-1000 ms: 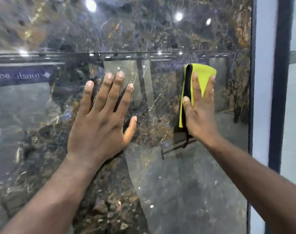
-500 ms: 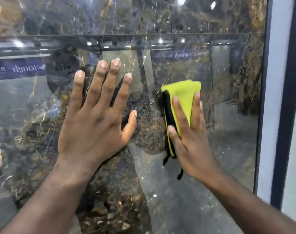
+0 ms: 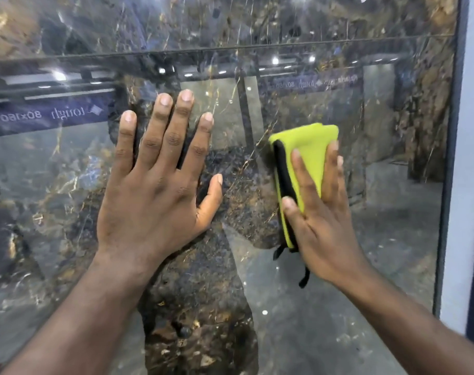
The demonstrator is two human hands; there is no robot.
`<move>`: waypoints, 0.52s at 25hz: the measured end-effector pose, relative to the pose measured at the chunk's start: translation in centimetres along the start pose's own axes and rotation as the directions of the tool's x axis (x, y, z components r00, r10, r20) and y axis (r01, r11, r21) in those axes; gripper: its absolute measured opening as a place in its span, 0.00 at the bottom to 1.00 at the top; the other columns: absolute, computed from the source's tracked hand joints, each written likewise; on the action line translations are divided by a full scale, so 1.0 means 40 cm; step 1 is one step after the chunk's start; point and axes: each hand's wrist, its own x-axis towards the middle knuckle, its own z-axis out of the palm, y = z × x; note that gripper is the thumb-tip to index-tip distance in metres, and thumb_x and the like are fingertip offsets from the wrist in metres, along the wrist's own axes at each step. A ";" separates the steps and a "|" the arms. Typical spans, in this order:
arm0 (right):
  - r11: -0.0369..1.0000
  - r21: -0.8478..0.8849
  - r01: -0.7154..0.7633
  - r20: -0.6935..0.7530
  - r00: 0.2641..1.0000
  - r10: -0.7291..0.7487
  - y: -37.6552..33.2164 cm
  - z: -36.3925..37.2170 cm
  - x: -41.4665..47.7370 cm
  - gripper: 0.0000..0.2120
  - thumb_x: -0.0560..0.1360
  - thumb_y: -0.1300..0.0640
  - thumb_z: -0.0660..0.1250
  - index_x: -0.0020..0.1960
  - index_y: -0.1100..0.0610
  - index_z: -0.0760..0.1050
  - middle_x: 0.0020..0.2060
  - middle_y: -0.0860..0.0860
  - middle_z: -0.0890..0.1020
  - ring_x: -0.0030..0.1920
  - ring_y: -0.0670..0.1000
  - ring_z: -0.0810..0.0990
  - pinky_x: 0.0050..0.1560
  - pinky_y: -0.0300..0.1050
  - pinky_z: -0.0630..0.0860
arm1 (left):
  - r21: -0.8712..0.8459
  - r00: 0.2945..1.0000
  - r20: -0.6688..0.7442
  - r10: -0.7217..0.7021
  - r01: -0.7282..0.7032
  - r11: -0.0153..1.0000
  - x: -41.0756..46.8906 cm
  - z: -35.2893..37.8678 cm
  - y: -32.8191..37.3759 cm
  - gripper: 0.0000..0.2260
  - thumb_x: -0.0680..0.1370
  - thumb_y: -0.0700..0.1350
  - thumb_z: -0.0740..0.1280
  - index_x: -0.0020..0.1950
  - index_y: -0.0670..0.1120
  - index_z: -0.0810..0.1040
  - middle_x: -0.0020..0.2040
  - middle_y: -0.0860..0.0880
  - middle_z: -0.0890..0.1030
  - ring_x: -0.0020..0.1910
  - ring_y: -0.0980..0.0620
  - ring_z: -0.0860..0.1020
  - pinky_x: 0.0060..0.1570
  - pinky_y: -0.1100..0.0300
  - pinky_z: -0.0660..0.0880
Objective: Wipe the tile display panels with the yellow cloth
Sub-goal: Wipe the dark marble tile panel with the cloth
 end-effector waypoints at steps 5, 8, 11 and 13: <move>0.989 0.051 -0.140 -0.154 0.977 0.146 -0.089 0.003 0.117 0.32 0.88 0.46 0.55 0.86 0.40 0.43 0.84 0.52 0.30 0.84 0.58 0.32 0.82 0.69 0.42 | -0.029 1.000 0.002 0.027 -0.027 0.999 0.006 -0.010 -0.005 0.34 0.88 0.61 0.52 0.89 0.43 0.53 0.89 0.39 0.48 0.88 0.39 0.47 0.85 0.34 0.48; 0.999 -0.049 0.011 -0.039 0.999 -0.013 -0.124 0.069 -0.033 0.31 0.88 0.45 0.54 0.86 0.39 0.44 0.84 0.50 0.31 0.85 0.58 0.33 0.82 0.66 0.45 | -0.066 0.999 -0.011 0.044 -0.045 0.997 -0.036 -0.034 -0.054 0.34 0.87 0.61 0.56 0.88 0.44 0.59 0.89 0.40 0.52 0.88 0.41 0.50 0.85 0.34 0.49; 0.993 0.002 -0.118 -0.138 0.983 0.117 -0.116 0.064 0.007 0.32 0.86 0.43 0.54 0.87 0.43 0.47 0.85 0.58 0.34 0.85 0.58 0.36 0.83 0.68 0.46 | -0.083 1.000 -0.015 0.024 -0.026 0.996 -0.122 -0.064 -0.149 0.33 0.86 0.61 0.58 0.87 0.45 0.62 0.89 0.41 0.54 0.88 0.41 0.52 0.84 0.32 0.52; 0.970 0.042 -0.241 -0.203 0.948 0.244 -0.199 0.068 0.088 0.33 0.86 0.45 0.56 0.87 0.44 0.47 0.84 0.61 0.35 0.85 0.61 0.39 0.83 0.66 0.44 | -0.082 1.000 -0.007 0.022 -0.022 0.996 -0.173 -0.083 -0.214 0.33 0.85 0.60 0.60 0.88 0.47 0.62 0.89 0.41 0.54 0.88 0.41 0.53 0.84 0.33 0.52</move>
